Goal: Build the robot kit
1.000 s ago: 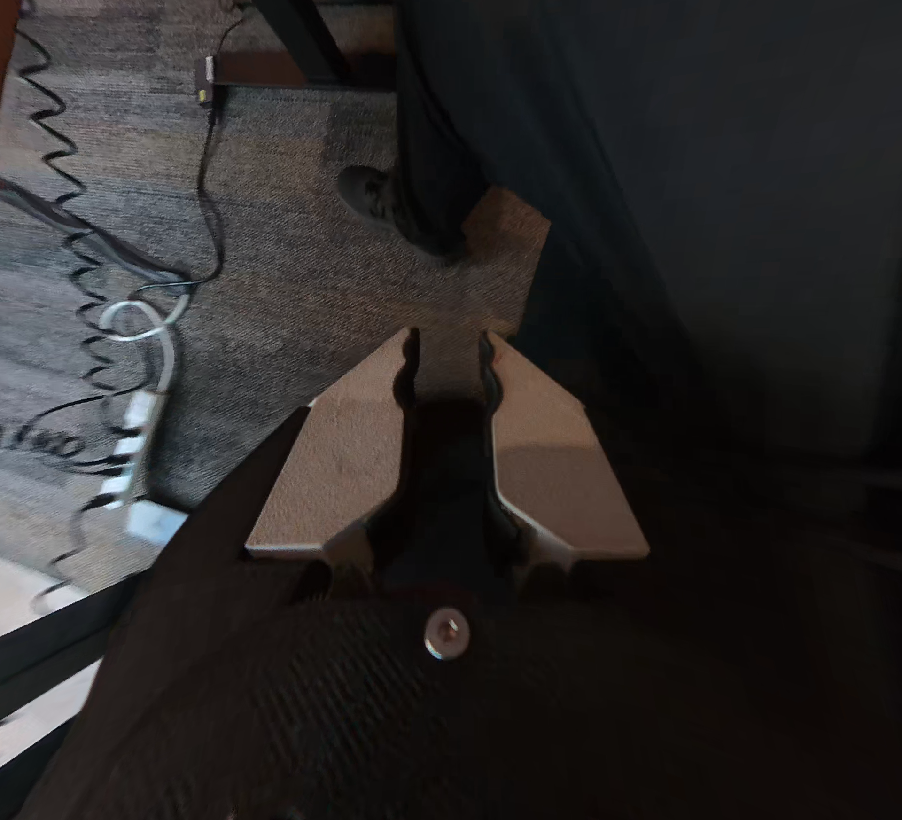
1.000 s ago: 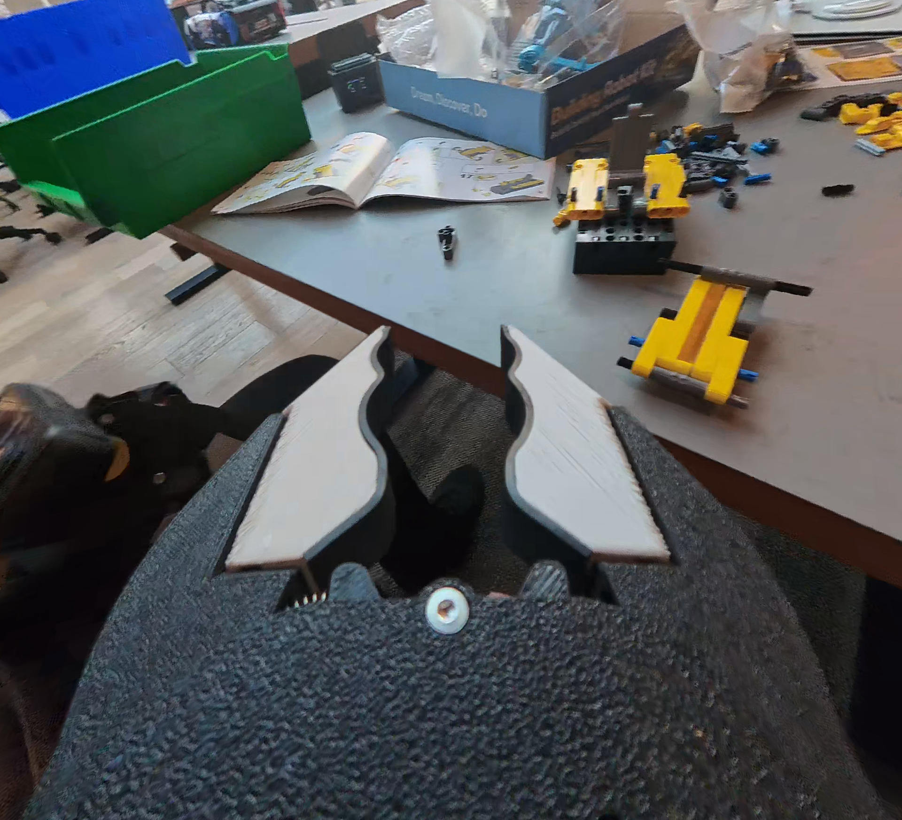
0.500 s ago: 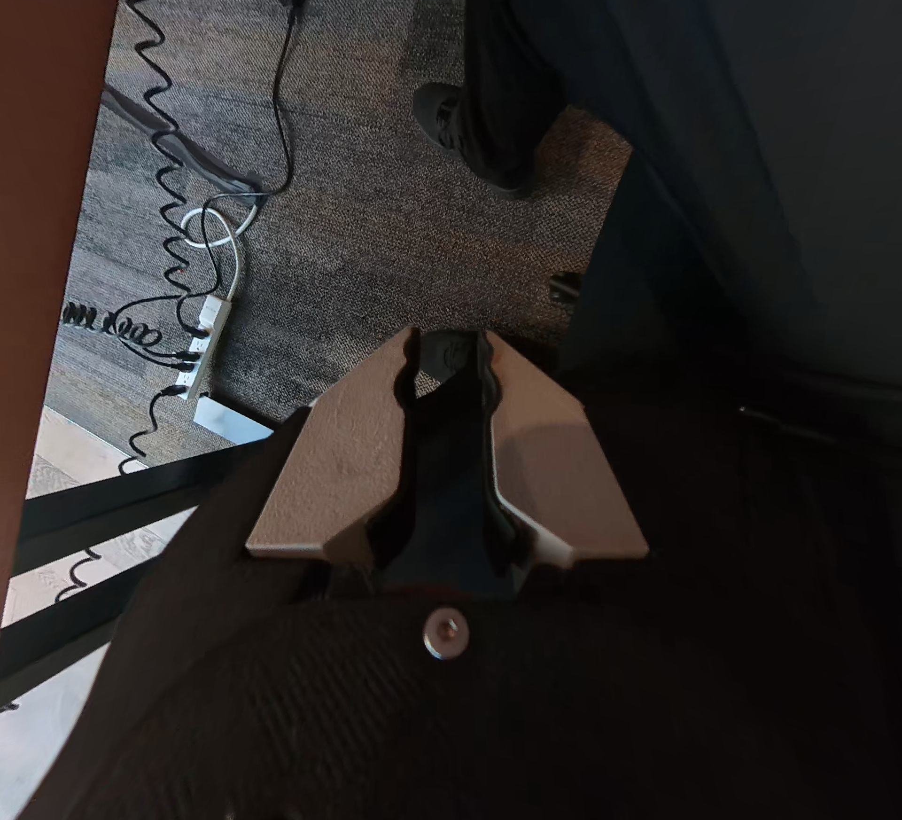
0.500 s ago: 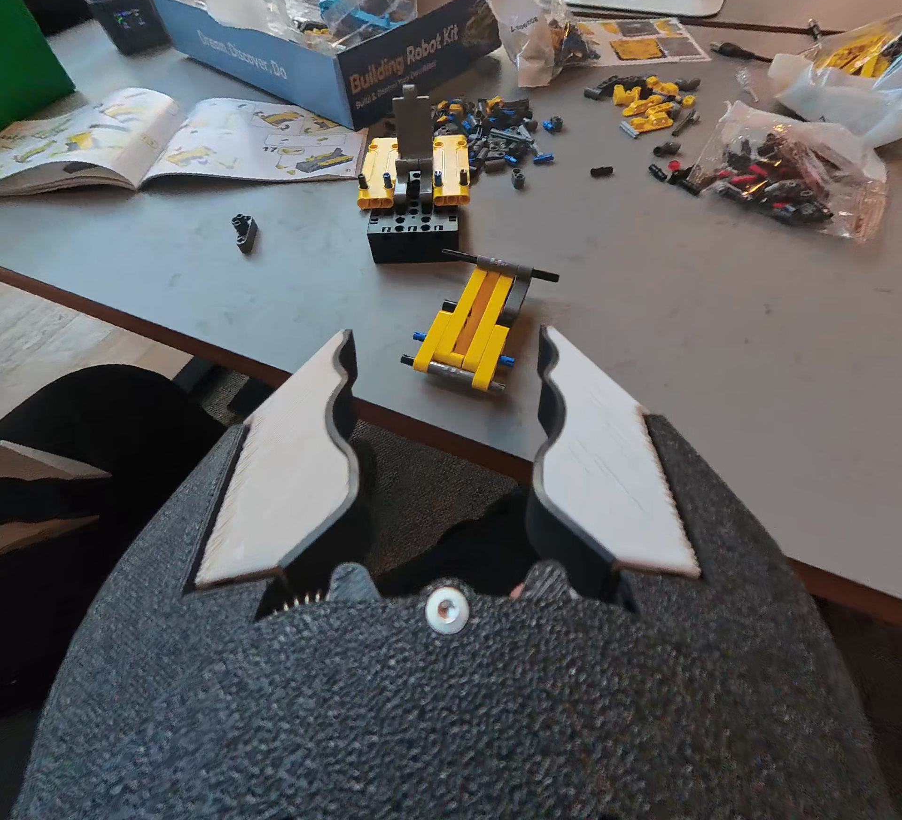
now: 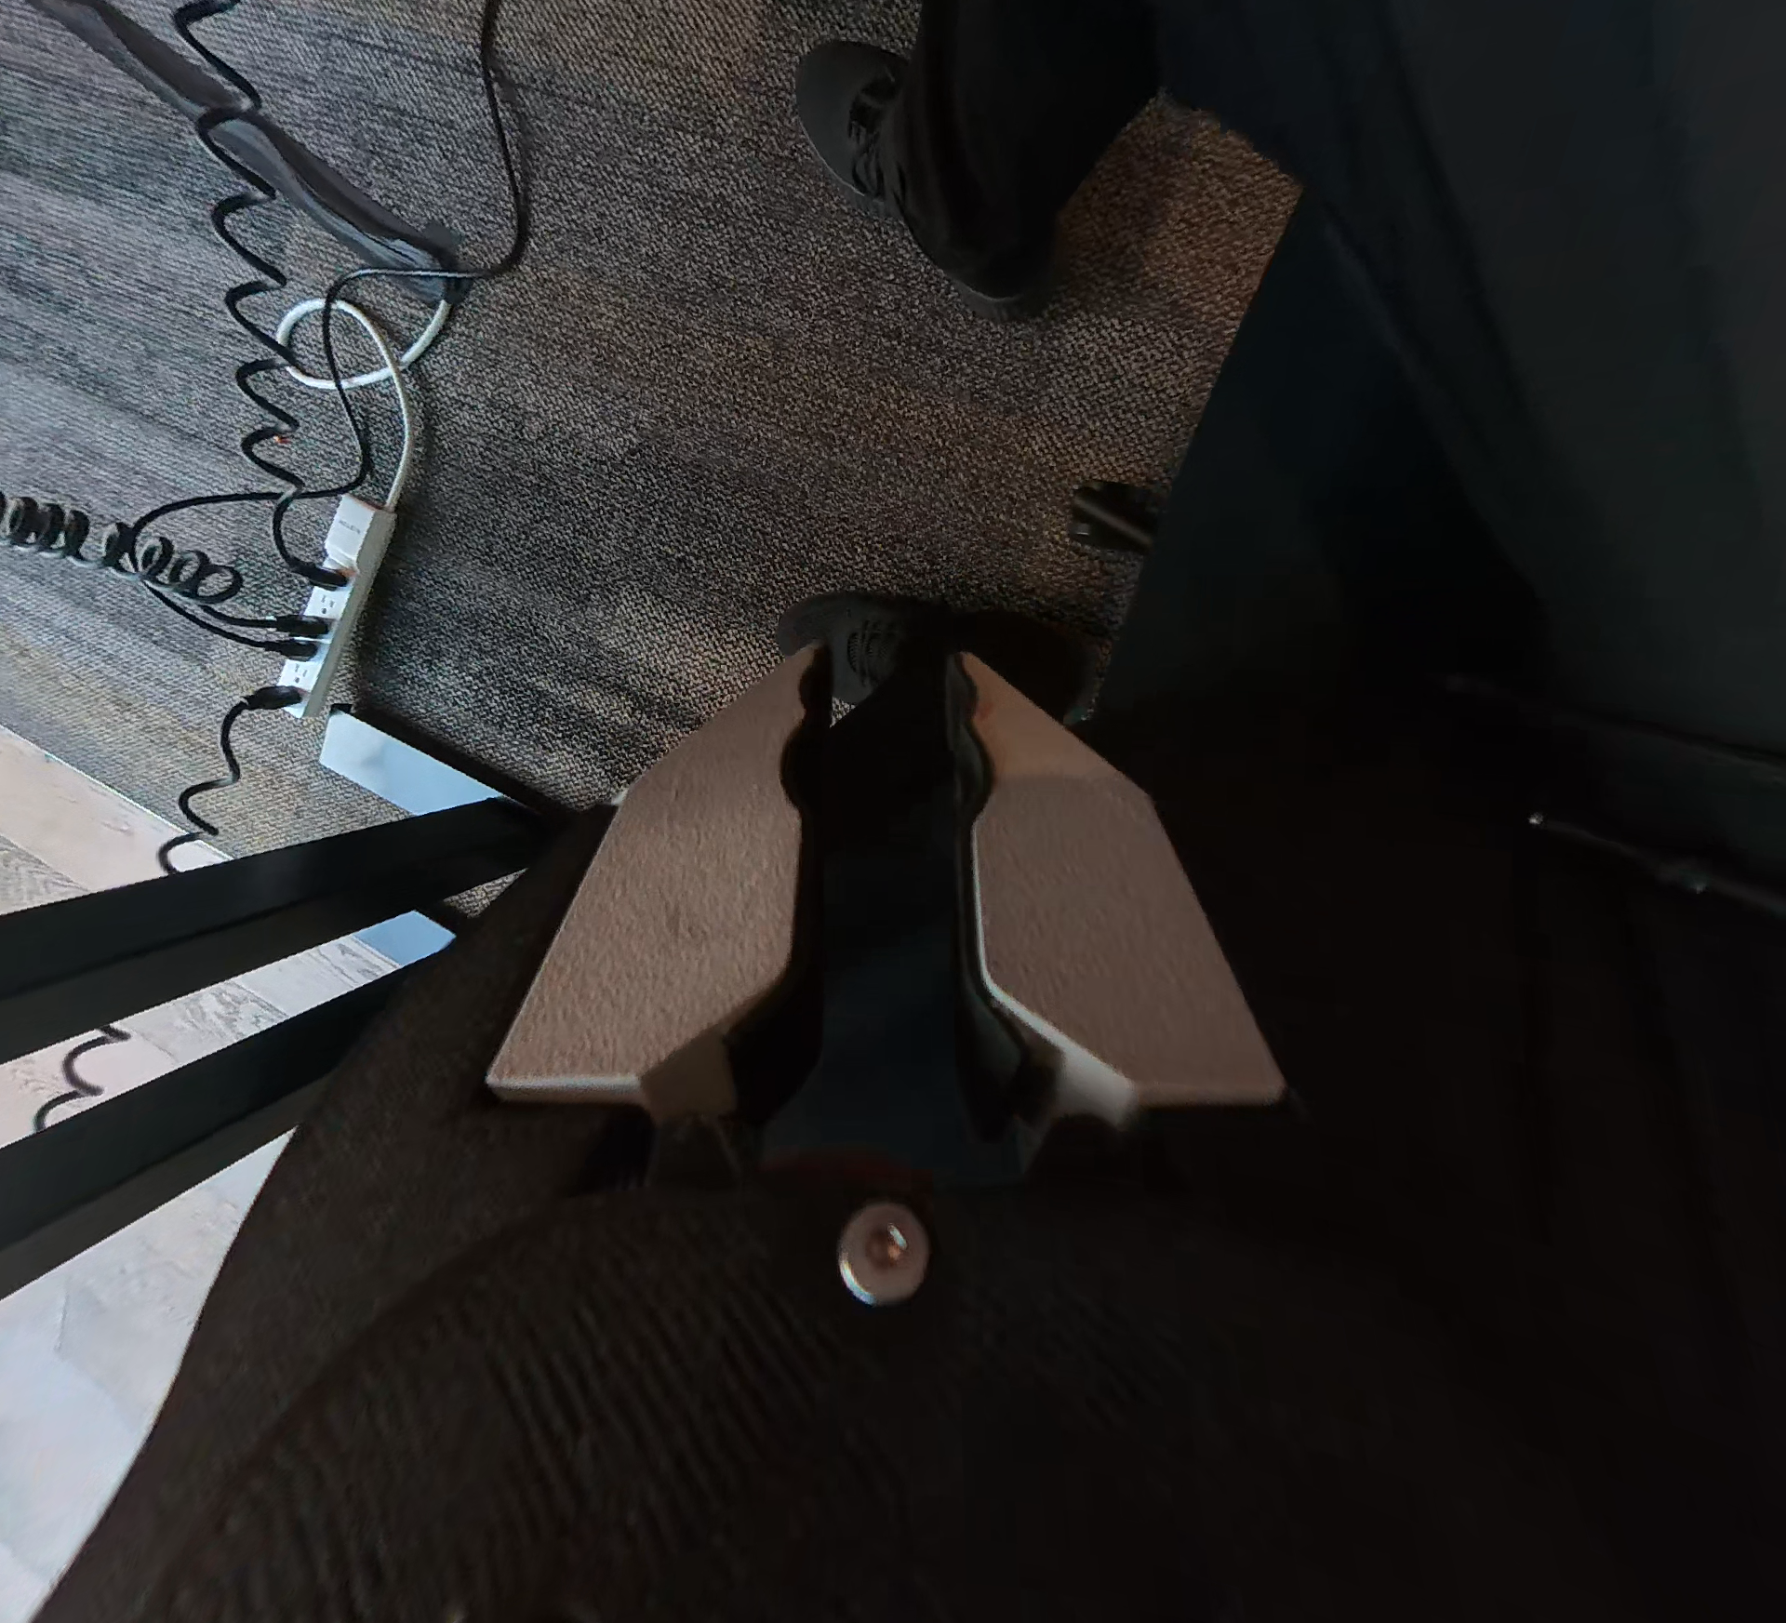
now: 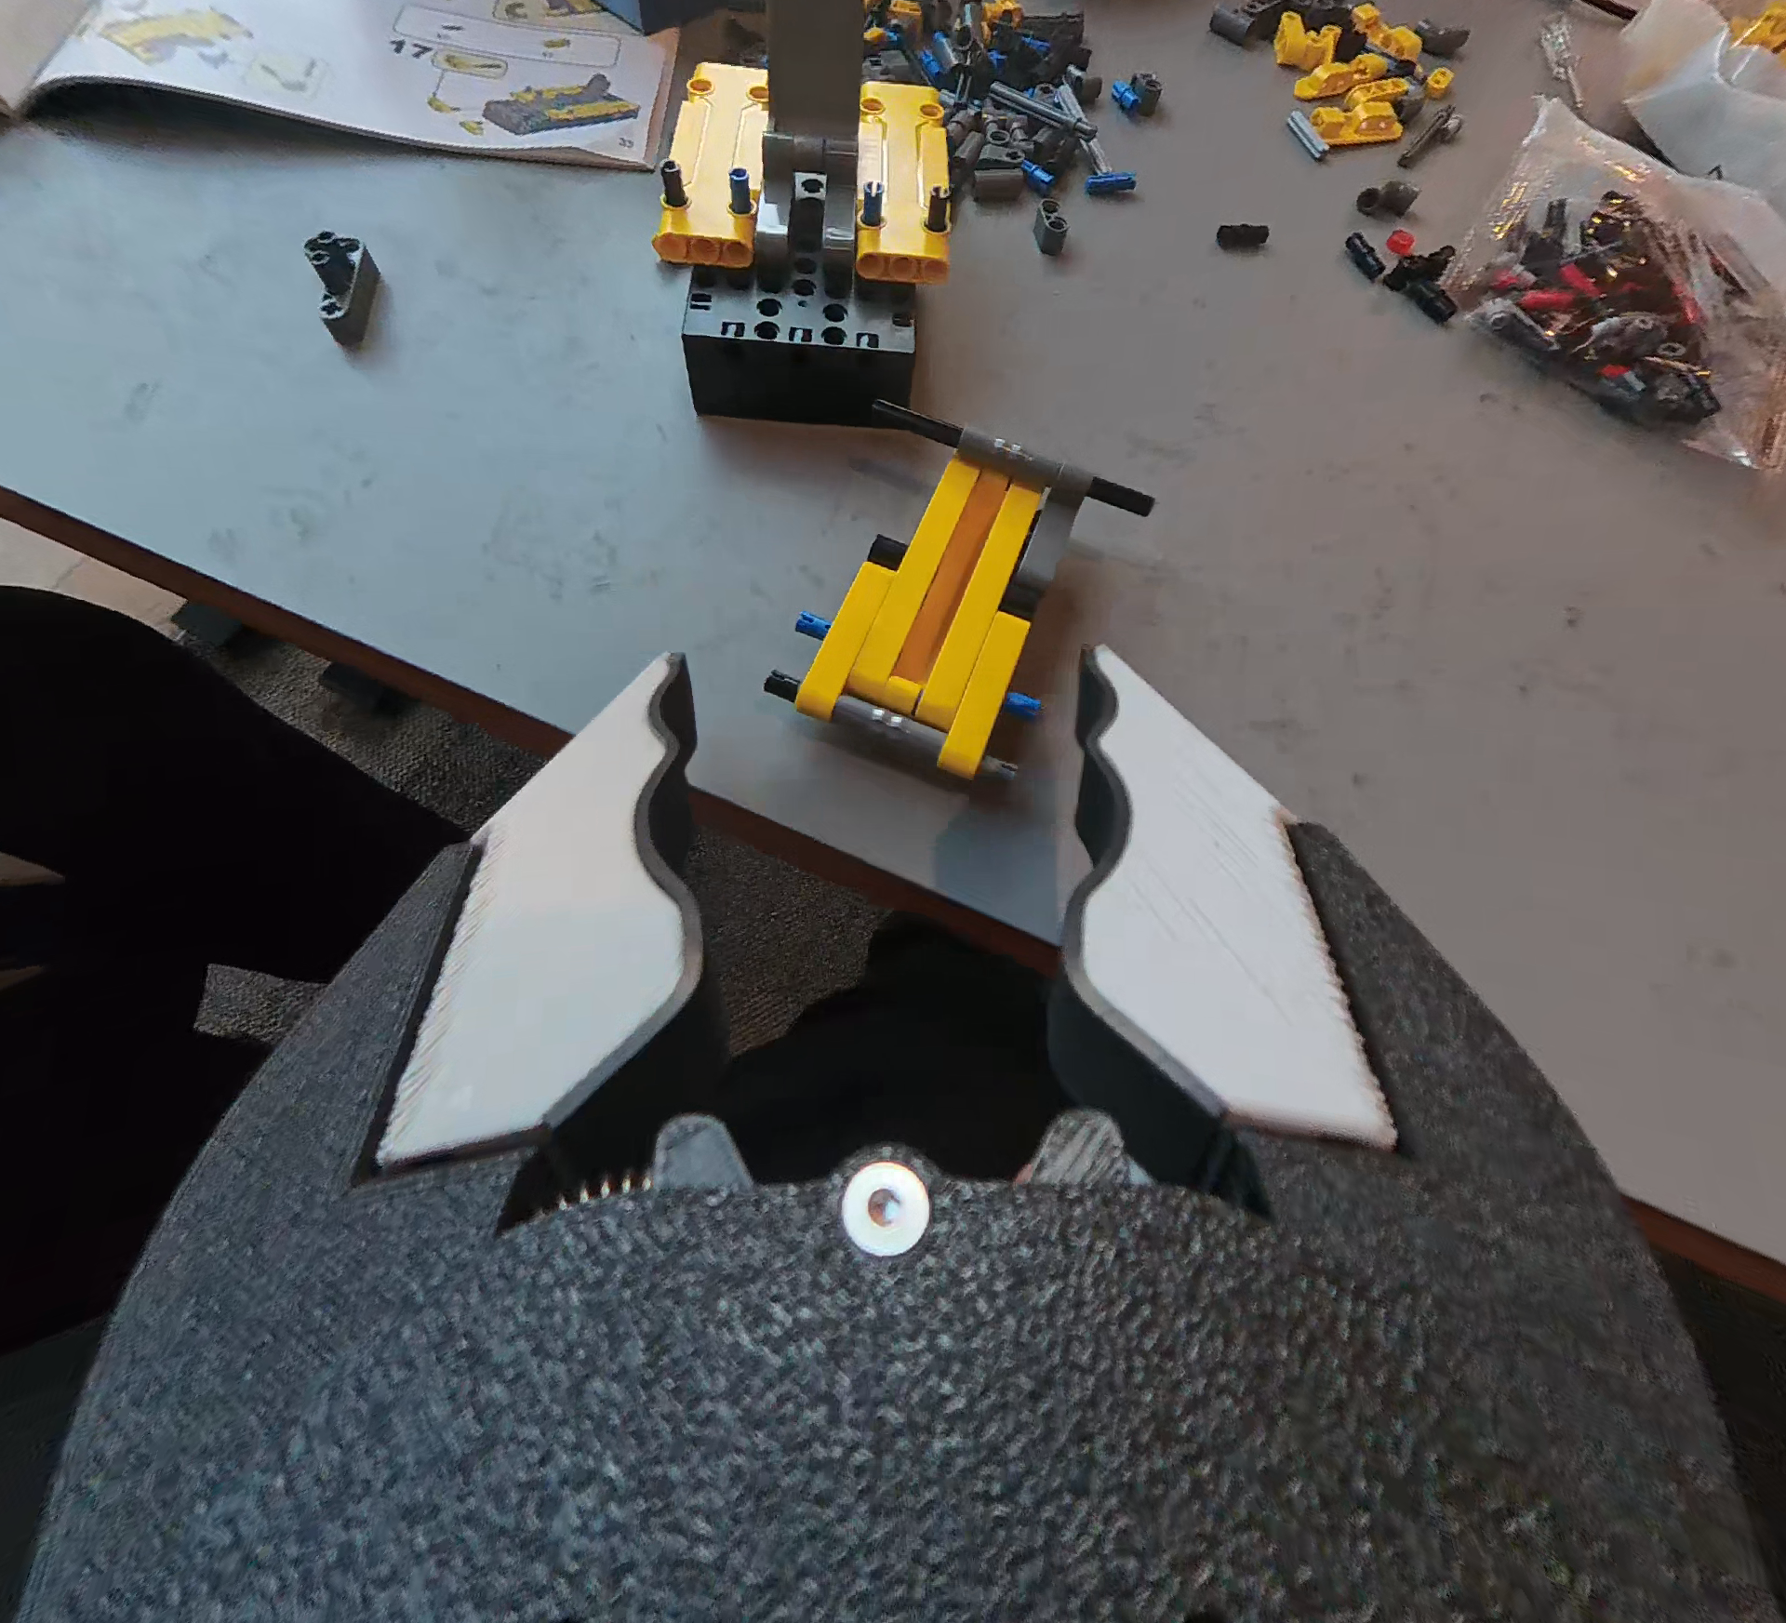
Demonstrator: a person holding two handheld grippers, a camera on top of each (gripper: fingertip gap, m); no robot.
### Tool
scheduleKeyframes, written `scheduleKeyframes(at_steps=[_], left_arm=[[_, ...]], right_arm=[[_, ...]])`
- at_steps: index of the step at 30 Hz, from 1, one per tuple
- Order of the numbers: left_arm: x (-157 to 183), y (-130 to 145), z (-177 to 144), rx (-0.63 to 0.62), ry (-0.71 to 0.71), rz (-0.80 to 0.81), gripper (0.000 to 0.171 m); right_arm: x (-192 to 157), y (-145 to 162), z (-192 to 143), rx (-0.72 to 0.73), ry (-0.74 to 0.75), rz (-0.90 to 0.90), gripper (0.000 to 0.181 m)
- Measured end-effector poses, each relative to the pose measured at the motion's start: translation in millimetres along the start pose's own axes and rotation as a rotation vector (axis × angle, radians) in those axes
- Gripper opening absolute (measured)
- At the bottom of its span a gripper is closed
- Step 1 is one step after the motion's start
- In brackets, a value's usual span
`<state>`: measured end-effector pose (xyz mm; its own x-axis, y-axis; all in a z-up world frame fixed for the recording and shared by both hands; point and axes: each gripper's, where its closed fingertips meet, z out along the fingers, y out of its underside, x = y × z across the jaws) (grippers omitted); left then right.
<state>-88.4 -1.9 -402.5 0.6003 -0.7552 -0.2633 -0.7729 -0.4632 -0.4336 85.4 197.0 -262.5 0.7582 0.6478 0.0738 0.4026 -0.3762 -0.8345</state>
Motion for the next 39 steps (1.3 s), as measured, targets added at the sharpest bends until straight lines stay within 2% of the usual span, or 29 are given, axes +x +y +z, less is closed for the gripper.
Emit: scheduleKeyframes(at_steps=[11, 18, 20, 21, 27, 31, 39], left_arm=[[6, -1, 3, -0.006, 0.022, -0.004, 0.021], [12, 0, 5, -0.024, 0.024, 0.032, 0.021], [12, 1, 5, -0.026, 0.021, 0.036, 0.021], [12, 1, 5, -0.026, 0.021, 0.036, 0.021], [13, 1, 6, -0.030, 0.025, 0.037, 0.021], [14, 1, 7, -0.033, 0.028, 0.041, 0.021], [16, 4, 9, -0.046, 0.032, 0.049, 0.022]], right_arm=[[53, 8, -9, 0.002, 0.089, 0.127, 0.072], [42, 2, -10, 0.043, -0.026, 0.144, 0.068], [29, -2, -9, 0.057, -0.109, 0.138, 0.060], [21, 0, -7, 0.045, -0.157, 0.125, 0.054], [-3, 16, 3, -0.056, -0.228, 0.033, 0.052], [-8, 18, 5, -0.071, -0.206, -0.027, 0.049], [-2, 18, 4, -0.064, -0.210, 0.008, 0.050]])
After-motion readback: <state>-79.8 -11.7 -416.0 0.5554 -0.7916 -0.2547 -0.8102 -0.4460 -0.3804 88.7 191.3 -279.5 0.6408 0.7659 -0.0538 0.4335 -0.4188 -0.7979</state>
